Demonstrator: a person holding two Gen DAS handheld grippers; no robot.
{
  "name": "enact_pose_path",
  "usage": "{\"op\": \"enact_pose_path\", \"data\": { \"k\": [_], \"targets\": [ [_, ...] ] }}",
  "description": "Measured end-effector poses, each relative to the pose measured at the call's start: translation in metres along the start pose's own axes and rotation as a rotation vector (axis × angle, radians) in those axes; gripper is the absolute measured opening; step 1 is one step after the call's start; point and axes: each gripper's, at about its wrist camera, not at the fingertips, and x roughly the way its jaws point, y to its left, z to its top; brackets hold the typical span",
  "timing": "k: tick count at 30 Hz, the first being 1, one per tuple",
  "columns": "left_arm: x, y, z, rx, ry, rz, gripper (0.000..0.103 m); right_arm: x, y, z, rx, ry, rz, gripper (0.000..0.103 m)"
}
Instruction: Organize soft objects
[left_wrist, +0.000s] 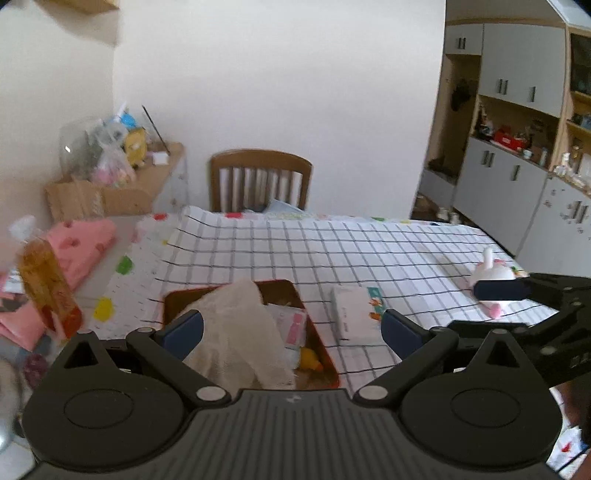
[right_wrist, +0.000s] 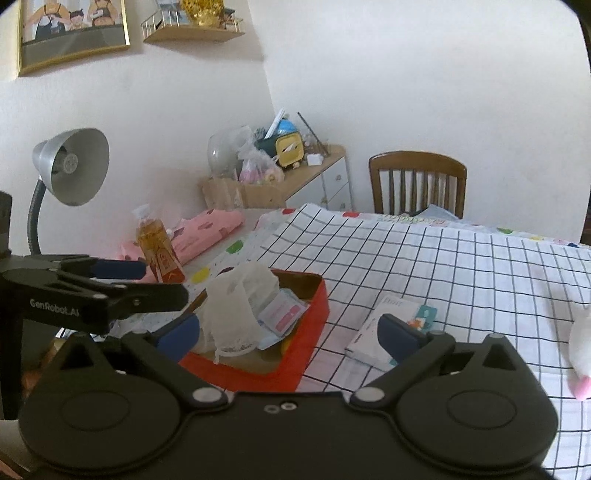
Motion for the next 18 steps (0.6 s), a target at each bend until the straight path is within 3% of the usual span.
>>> {"op": "enact_pose_path", "data": {
  "k": [11,18],
  "targets": [
    [-0.025,-0.015,-0.007,0.053,-0.031,0.141,0.103,-0.028,0.015,-0.001,-0.042,-0.081,-0.002,0.103],
    [-0.038,-0.025,-0.011,0.052,-0.034,0.125,0.103,-0.038,0.024,-0.008,-0.035,-0.102,-0.021,0.103]
  ]
}}
